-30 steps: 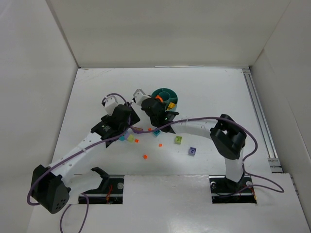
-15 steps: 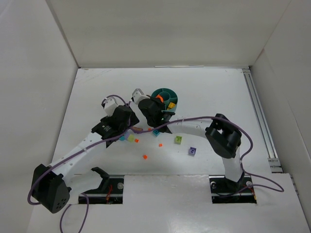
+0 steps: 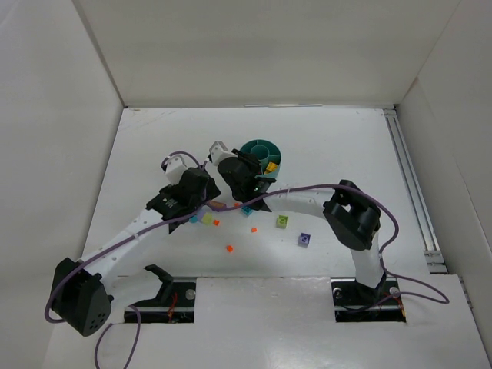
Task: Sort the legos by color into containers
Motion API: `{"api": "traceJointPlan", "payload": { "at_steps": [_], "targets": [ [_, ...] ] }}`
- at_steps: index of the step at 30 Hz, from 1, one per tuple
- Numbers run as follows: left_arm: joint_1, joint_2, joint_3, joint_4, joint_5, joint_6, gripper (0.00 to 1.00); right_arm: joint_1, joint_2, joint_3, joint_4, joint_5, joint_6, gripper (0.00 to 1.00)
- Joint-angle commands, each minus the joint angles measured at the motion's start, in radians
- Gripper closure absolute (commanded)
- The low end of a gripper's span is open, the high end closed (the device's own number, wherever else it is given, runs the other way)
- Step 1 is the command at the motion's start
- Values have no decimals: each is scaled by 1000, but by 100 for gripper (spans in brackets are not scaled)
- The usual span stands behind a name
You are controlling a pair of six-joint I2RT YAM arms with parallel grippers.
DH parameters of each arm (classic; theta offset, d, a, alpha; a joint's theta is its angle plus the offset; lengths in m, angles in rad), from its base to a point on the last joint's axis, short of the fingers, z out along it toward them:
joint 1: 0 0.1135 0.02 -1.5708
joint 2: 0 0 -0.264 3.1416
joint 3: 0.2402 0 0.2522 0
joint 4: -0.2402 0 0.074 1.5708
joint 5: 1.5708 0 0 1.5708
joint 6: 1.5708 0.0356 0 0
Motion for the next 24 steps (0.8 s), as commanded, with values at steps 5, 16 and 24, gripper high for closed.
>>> {"api": "traceJointPlan", "payload": {
  "at_steps": [5, 16, 24],
  "targets": [
    [-19, -3, -3, 62, 60, 69, 0, 30, -52, 2, -14, -71, 0, 62],
    [-19, 7, -15, 160, 272, 200, 0, 9, -308, -110, -44, -208, 112, 9],
    [-137, 103, 3, 130, 237, 194, 3, -261, -479, -260, -144, -514, 293, 4]
  ]
}}
